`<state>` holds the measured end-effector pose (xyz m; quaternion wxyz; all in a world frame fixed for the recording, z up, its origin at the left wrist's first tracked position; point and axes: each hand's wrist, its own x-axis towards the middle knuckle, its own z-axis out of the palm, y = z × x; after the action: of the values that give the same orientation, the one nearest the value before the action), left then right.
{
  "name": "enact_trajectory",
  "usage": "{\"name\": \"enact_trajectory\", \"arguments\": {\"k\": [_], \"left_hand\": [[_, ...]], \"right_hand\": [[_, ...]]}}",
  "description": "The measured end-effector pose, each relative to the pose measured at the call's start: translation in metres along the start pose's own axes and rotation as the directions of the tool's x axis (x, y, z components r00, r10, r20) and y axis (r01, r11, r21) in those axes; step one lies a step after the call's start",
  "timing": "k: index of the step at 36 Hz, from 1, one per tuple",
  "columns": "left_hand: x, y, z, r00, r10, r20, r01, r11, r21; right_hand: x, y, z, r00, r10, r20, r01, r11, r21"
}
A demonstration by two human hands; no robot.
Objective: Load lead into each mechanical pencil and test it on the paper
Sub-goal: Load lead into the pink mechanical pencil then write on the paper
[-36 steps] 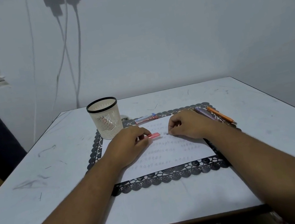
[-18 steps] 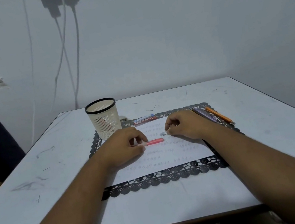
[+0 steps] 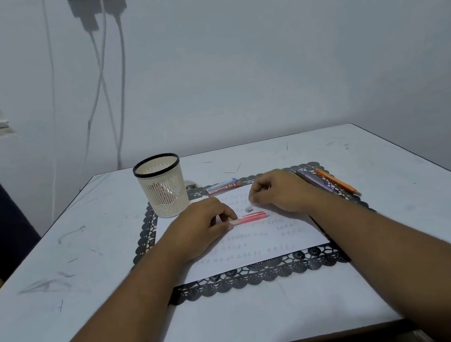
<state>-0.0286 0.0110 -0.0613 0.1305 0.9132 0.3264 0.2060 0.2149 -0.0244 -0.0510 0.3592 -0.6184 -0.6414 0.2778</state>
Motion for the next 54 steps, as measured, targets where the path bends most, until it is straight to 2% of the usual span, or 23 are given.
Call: {"name": "enact_trajectory", "arguments": {"k": [2,7,14,21,31,35,37,39,42,45,47,54], "left_hand": [[0.000,-0.001,-0.001,1.000,-0.012,-0.002,0.012,1.000,-0.004],[-0.006,-0.008,-0.002,0.999,-0.049,-0.008,0.049,0.998,-0.035],[-0.001,-0.007,-0.001,0.999,-0.044,-0.020,0.044,0.999,-0.031],[0.001,-0.004,0.000,0.999,-0.020,-0.036,0.019,1.000,-0.024],[0.000,-0.003,0.000,0.999,-0.019,-0.040,0.019,1.000,-0.012],[-0.002,-0.004,-0.001,0.999,-0.021,-0.046,0.019,0.999,-0.031],[-0.003,-0.004,0.000,0.994,-0.027,-0.102,0.024,0.999,-0.031],[-0.004,-0.003,0.000,0.969,-0.040,-0.243,0.041,0.999,-0.003],[-0.002,-0.005,-0.002,0.894,-0.031,-0.447,0.061,0.997,0.052],[0.000,-0.004,-0.005,0.827,-0.011,-0.562,0.072,0.994,0.086],[0.001,-0.003,-0.005,0.817,-0.013,-0.577,0.083,0.992,0.096],[0.001,-0.003,-0.002,0.862,-0.021,-0.507,0.087,0.990,0.107]], "right_hand": [[0.009,-0.003,-0.003,0.999,0.009,-0.033,-0.007,0.999,0.049],[0.041,-0.004,-0.003,0.995,-0.015,-0.097,0.006,0.996,-0.090],[0.081,-0.006,0.008,0.998,-0.057,-0.040,0.037,0.918,-0.396],[0.100,-0.010,0.022,0.999,-0.022,0.024,0.032,0.841,-0.541],[0.105,-0.004,0.021,0.998,-0.018,0.065,0.049,0.858,-0.511],[0.098,-0.005,0.015,0.991,-0.096,0.091,0.128,0.877,-0.463],[0.091,-0.011,0.010,0.980,-0.164,0.112,0.196,0.886,-0.421],[0.082,-0.019,0.004,0.971,-0.213,0.106,0.237,0.905,-0.355],[0.066,-0.027,-0.002,0.964,-0.259,0.056,0.265,0.936,-0.234],[0.045,-0.027,-0.002,0.959,-0.284,-0.024,0.280,0.955,-0.095],[0.031,-0.027,0.001,0.951,-0.302,-0.065,0.300,0.953,-0.038],[0.004,-0.030,0.014,0.943,-0.308,-0.122,0.319,0.944,0.082]]}}
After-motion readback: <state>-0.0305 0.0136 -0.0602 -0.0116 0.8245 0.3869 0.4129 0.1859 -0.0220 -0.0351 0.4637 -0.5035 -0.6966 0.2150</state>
